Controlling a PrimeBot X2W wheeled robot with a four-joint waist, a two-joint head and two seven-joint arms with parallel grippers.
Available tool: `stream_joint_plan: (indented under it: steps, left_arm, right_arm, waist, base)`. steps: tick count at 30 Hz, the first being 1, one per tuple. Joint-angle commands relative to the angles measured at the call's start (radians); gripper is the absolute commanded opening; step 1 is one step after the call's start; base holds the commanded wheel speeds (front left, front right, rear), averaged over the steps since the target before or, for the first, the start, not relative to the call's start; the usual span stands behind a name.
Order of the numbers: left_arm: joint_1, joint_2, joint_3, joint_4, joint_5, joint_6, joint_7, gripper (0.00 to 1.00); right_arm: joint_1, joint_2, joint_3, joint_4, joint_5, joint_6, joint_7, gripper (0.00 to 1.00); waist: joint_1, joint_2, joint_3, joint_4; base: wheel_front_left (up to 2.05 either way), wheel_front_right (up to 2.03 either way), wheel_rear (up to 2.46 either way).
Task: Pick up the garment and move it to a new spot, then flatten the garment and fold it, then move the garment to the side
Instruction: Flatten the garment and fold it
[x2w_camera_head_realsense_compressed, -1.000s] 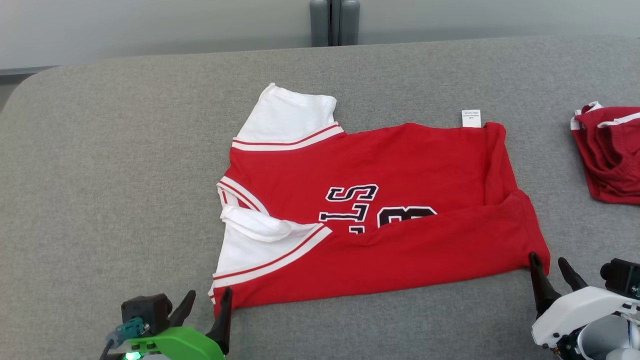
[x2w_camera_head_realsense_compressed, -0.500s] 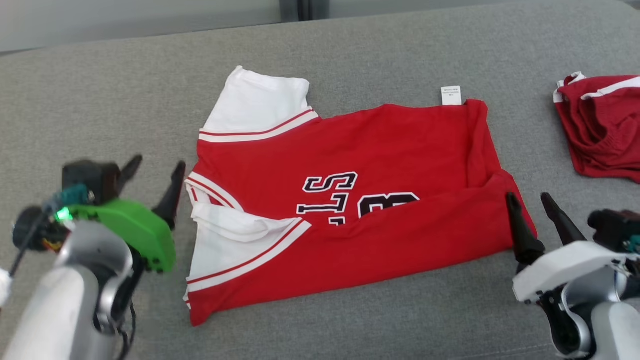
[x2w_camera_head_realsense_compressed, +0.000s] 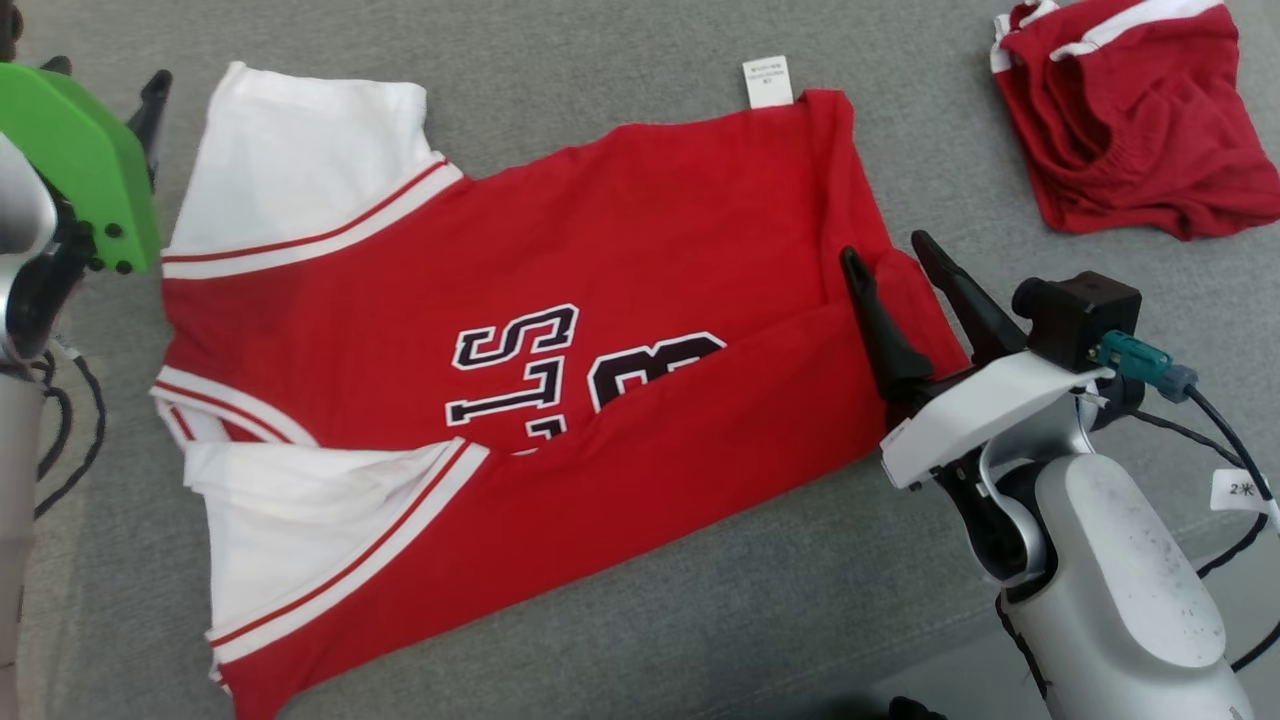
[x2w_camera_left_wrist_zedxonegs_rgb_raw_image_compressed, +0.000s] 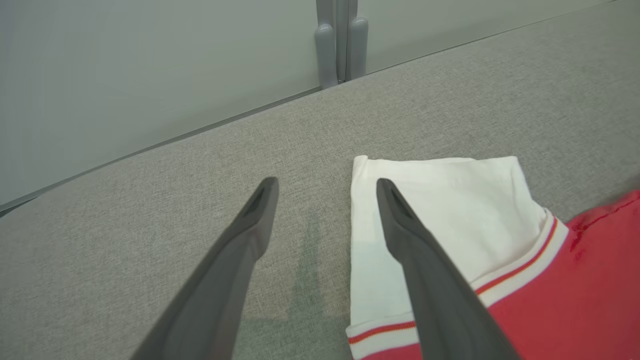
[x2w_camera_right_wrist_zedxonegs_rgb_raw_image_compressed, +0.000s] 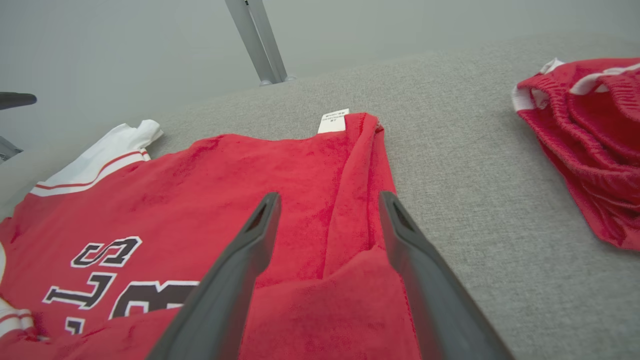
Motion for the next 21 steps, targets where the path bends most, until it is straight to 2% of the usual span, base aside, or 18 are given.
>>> stream_joint_plan:
  steps: [1,6,18,20,21]
  left_arm:
    - [-0.027,0.028,0.001,0.019,-0.003,-0.004,0.012,1.0]
    - [-0.038,0.054,-0.002,0.053,-0.014,-0.009,0.038,1.0]
    - [-0.046,0.077,-0.014,0.104,0.004,0.023,0.07,1.0]
    - [-0.042,0.07,-0.018,0.108,-0.003,0.022,0.075,0.42]
    - [-0.042,0.066,-0.021,0.11,-0.005,0.02,0.075,0.32]
  right_arm:
    - [-0.027,-0.003,0.014,0.014,0.011,0.0,-0.017,1.0]
    - [-0.053,-0.009,0.035,0.051,0.028,0.0,-0.052,1.0]
    - [-0.093,-0.019,0.062,0.087,0.053,0.0,-0.083,1.0]
    - [-0.105,-0.026,0.063,0.085,0.056,0.0,-0.085,1.0]
    - [-0.112,-0.031,0.063,0.085,0.052,0.0,-0.084,1.0]
  waist:
    - [-0.0001,0.0,0.089,-0.102]
    - [-0.0001,0.0,0.097,-0.132]
    - [-0.0001,0.0,0.106,-0.153]
    - [-0.0001,0.0,0.104,-0.148]
    - [-0.0001,0.0,0.101,-0.144]
  base:
    - [0.0,0.0,0.0]
    - [0.0,0.0,0.0]
    - [0.0,0.0,0.0]
    - [0.0,0.0,0.0]
    - [0.0,0.0,0.0]
